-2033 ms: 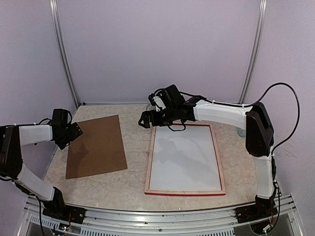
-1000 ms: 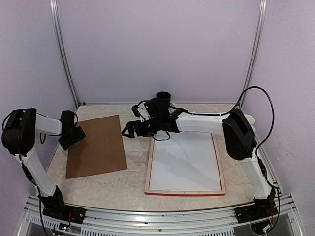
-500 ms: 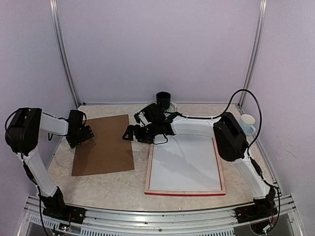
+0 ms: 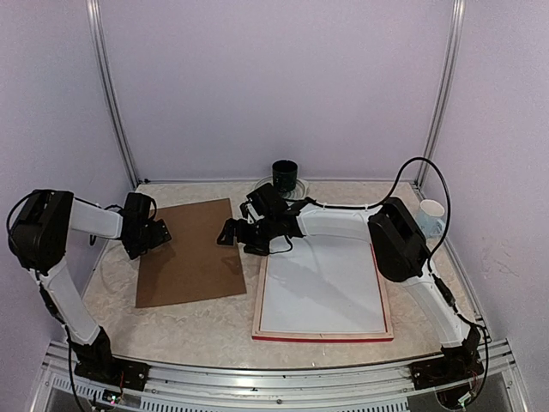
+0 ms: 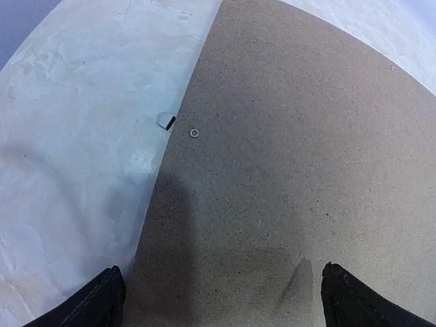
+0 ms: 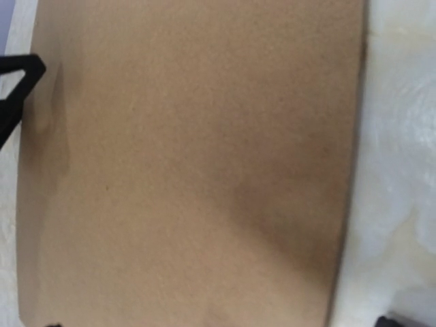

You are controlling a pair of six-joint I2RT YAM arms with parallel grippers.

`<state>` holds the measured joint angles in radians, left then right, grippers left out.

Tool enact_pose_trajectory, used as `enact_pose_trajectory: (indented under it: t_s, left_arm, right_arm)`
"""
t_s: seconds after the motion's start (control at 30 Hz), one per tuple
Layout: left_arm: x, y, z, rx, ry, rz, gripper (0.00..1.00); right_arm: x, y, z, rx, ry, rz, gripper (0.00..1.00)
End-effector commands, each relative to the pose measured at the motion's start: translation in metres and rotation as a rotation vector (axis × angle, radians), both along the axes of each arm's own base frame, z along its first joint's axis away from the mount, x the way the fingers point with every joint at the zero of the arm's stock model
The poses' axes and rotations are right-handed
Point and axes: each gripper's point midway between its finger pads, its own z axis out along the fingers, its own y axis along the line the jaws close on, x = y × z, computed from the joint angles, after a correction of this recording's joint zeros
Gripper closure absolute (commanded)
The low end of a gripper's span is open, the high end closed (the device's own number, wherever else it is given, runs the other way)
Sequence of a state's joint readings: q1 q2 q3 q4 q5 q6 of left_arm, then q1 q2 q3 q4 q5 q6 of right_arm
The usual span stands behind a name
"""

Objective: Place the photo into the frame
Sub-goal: Pick up the backboard from the center of the board.

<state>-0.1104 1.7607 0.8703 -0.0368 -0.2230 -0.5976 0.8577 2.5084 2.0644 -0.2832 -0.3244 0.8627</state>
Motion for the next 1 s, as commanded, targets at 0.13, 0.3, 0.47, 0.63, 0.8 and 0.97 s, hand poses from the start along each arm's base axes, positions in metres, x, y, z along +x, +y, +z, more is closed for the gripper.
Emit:
enact_pose_trajectory:
  t_s: [0.13,0.3,0.47,0.63,0.8,0.97]
  left_arm:
    - [-0.012,-0.03,-0.004,-0.057,0.015,-0.06,0.01]
    - [-0.019,-0.039,-0.002,-0.084,0.002,-0.074,0.01]
    - [-0.025,-0.047,0.003,-0.093,-0.016,-0.092,0.01]
    - [-0.031,-0.054,0.009,-0.112,-0.031,-0.106,0.01]
    - [-0.034,-0.054,0.015,-0.12,-0.047,-0.104,0.01]
    - [-0.035,-0.048,0.025,-0.096,-0.07,-0.079,0.01]
  right_arm:
    - [0.002,-0.002,-0.021,-0.018,0.077,-0.046,0.01]
    - [-0.009,0.006,-0.018,0.029,0.116,-0.01,0.01]
    - [-0.022,0.01,-0.007,0.088,0.125,0.023,0.01]
    - [-0.032,0.015,0.026,0.17,0.092,0.059,0.01]
    - [-0.043,0.022,0.051,0.209,0.053,0.105,0.01]
    - [-0.046,0.027,0.059,0.232,0.044,0.122,0.01]
